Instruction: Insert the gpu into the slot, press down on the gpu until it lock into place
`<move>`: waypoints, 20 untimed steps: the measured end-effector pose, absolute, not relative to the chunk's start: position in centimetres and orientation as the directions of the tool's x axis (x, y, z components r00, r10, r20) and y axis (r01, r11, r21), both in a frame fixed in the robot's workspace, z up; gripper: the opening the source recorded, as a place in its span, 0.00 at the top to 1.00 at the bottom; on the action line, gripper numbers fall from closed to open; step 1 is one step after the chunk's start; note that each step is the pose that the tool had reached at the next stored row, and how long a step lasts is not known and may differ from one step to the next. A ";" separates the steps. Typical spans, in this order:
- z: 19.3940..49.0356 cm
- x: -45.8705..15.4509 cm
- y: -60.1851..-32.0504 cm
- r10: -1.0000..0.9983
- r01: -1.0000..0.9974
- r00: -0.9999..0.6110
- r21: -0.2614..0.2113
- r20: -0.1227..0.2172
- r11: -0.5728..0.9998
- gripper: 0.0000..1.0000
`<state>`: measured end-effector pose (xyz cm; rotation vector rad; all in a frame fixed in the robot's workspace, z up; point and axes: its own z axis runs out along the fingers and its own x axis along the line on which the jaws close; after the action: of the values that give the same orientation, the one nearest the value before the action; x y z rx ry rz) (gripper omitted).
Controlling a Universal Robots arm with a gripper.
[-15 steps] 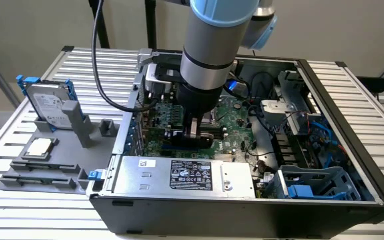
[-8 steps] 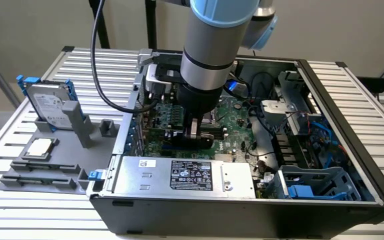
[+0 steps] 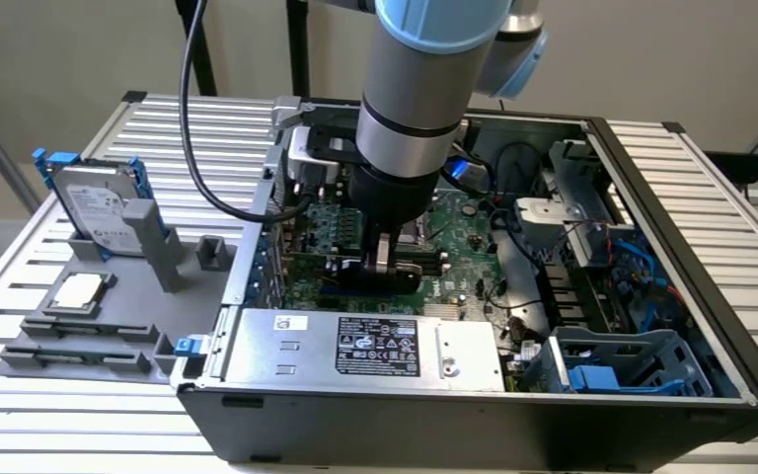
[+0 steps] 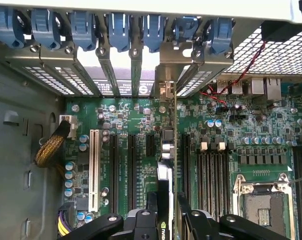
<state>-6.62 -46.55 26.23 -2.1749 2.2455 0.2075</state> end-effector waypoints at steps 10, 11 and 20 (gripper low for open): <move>25.9 -6.7 -46.5 -0.995 -0.996 -0.036 0.090 -0.098 0.027 0.74; 25.9 -6.7 -46.5 -0.995 -0.996 -0.036 0.090 -0.098 0.027 0.74; 25.8 -6.8 -46.5 -0.995 -0.995 -0.037 0.096 -0.098 0.027 0.74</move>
<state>-6.84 -46.52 25.81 -2.1779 2.2493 0.2153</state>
